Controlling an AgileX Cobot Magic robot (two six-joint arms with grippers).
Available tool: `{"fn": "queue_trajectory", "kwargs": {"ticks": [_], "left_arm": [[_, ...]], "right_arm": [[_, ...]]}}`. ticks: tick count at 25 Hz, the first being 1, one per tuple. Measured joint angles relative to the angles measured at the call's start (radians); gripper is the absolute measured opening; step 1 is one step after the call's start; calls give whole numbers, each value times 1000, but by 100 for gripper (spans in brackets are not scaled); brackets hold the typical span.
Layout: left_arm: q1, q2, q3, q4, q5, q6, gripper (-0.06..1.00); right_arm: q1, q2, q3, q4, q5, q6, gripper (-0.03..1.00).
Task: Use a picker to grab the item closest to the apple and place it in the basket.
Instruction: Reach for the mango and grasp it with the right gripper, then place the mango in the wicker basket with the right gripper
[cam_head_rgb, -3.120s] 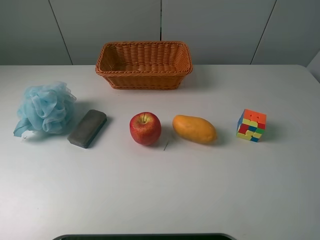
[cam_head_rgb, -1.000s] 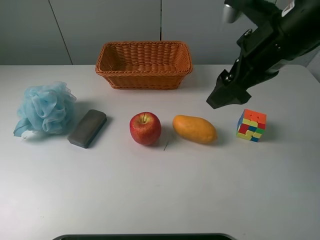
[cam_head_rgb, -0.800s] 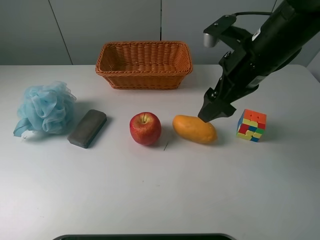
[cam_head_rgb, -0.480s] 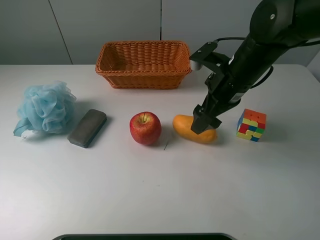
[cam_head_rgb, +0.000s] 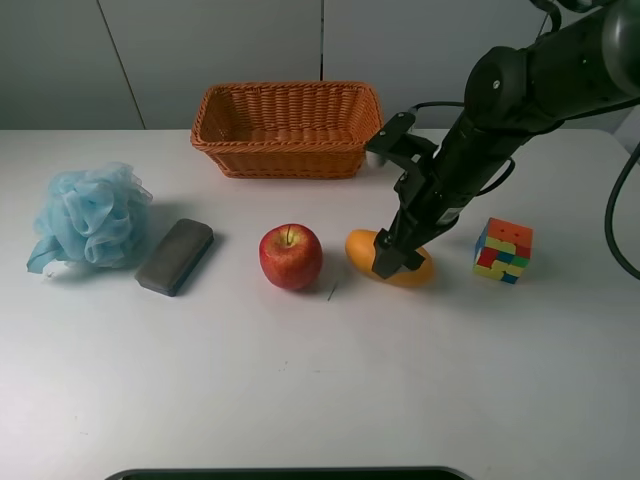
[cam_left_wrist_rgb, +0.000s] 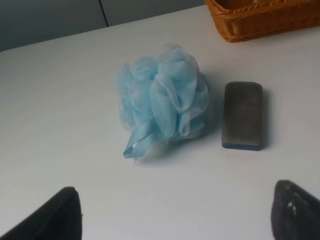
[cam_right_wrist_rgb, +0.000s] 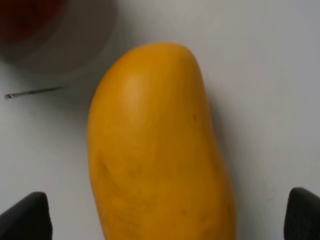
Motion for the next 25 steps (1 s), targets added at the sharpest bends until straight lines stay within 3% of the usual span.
{"fn": "queue_trajectory", "kwargs": {"ticks": [13, 17, 25], "left_arm": [[0, 0, 0, 0, 0, -4, 73], [0, 0, 0, 0, 0, -4, 73], [0, 0, 0, 0, 0, -4, 73]], "right_arm": [[0, 102, -6, 44, -39, -34, 69], [0, 104, -6, 44, -42, -35, 48], [0, 104, -6, 44, -44, -36, 49]]}}
